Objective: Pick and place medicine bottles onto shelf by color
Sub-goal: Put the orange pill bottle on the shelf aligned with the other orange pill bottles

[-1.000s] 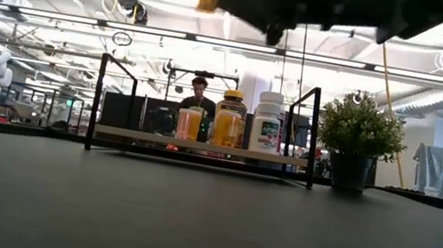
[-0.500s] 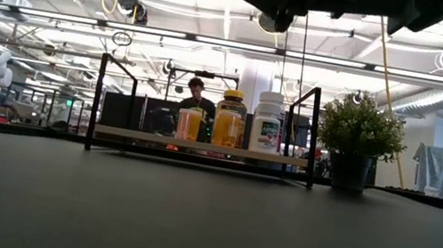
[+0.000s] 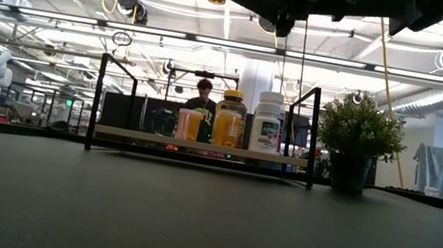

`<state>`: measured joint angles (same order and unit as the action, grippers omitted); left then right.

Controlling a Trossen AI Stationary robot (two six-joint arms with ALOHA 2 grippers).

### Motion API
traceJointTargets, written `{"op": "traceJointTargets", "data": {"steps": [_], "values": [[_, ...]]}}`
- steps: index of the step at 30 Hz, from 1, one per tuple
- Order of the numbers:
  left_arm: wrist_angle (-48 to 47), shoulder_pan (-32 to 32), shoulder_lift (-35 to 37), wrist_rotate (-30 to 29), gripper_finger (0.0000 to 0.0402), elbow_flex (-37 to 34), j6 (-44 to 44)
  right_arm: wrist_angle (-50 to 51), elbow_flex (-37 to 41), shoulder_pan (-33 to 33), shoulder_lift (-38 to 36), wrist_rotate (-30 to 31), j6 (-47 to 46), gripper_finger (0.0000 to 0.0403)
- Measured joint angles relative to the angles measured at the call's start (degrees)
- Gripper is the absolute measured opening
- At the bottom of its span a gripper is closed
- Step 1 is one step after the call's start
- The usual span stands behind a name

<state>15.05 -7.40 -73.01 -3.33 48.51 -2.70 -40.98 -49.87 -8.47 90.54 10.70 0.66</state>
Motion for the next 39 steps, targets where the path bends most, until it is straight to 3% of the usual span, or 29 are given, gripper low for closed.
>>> {"op": "traceJointTargets", "data": {"steps": [17,25,32,39], "values": [[-4.72,1.07,0.00,0.66,0.0119,-0.02,-0.63,1.86,-0.11,0.00,-0.06,-0.20,-1.85,0.0083],[-4.74,1.26,0.00,0.10,0.0114,-0.04,0.41,2.82,-0.13,0.25,-0.06,0.39,-3.71,0.0096],[-4.54,3.86,0.78,-2.08,0.0114,0.00,2.37,10.91,0.00,0.52,0.02,18.17,-9.96,0.0174],[-11.07,10.82,1.14,-9.16,0.0113,-0.02,1.07,12.82,0.00,-0.54,0.02,23.98,-13.53,0.0222]]}}
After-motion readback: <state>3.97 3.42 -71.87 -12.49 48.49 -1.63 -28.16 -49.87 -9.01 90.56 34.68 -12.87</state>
